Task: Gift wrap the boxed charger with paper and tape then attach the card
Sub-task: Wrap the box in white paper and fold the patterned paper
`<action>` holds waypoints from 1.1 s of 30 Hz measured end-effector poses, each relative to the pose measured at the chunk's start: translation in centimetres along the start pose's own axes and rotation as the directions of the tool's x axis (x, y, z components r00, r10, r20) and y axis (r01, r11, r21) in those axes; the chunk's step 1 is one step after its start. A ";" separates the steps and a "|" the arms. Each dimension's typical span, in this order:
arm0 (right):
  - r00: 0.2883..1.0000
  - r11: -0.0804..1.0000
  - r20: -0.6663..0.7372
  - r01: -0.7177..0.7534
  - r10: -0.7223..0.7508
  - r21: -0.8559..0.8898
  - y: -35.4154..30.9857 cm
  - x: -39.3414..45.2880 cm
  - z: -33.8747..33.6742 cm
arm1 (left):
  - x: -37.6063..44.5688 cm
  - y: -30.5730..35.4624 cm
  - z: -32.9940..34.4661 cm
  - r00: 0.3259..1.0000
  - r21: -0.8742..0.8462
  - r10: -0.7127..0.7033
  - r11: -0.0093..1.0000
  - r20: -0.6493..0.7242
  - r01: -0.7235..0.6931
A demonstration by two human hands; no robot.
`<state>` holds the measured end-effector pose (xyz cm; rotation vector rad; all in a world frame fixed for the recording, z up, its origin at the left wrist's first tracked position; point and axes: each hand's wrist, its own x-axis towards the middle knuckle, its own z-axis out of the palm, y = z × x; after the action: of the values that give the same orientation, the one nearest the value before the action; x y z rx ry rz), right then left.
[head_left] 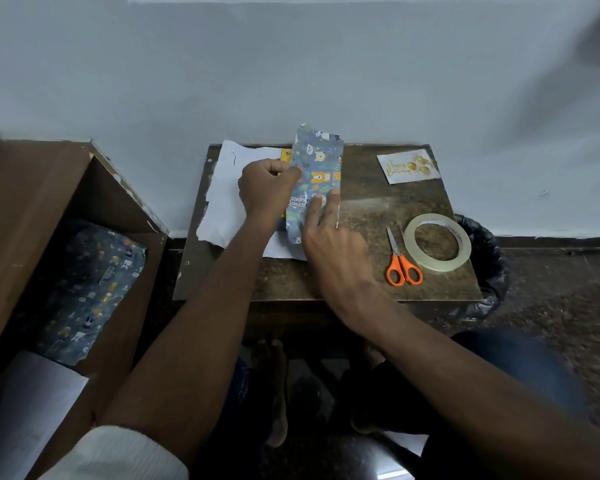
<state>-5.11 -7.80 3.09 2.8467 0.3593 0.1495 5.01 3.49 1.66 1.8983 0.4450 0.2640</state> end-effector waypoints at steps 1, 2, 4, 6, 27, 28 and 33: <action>1.000 1.000 -0.008 0.015 -0.015 0.004 0.1 -0.1 -0.2 | 0.0 0.0 0.0 1.000 -0.004 -0.004 1.000 -0.003 0.004; 1.000 0.999 0.001 0.025 -0.025 0.026 0.3 -0.2 -0.9 | 0.0 0.0 0.0 1.000 -0.007 -0.007 1.000 -0.008 0.007; 0.998 0.998 0.060 0.011 -0.014 0.059 1.1 -0.3 -1.4 | 0.0 0.0 -0.1 1.000 -0.012 -0.017 1.000 -0.017 0.017; 0.997 0.986 0.066 -0.044 0.034 0.162 1.7 -0.6 -1.4 | -0.1 0.1 0.0 1.000 -0.017 -0.017 1.000 -0.021 0.016; 0.991 0.773 -0.132 0.088 -0.006 0.628 3.7 2.5 1.7 | 0.7 -0.6 -0.9 0.995 -0.006 0.017 1.000 0.095 -0.017; 0.992 0.786 -0.126 0.077 0.002 0.613 3.6 2.2 1.5 | 0.9 -0.6 -1.0 0.991 -0.014 0.016 1.000 0.135 -0.015; 0.944 0.801 -0.267 0.006 0.193 0.598 4.6 2.6 0.3 | 0.8 -0.1 -2.1 0.921 -0.019 0.067 0.998 0.384 -0.065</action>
<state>-1.51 -11.51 4.28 3.4736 0.3778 0.6259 4.92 5.63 2.32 1.9039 0.1139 -0.0671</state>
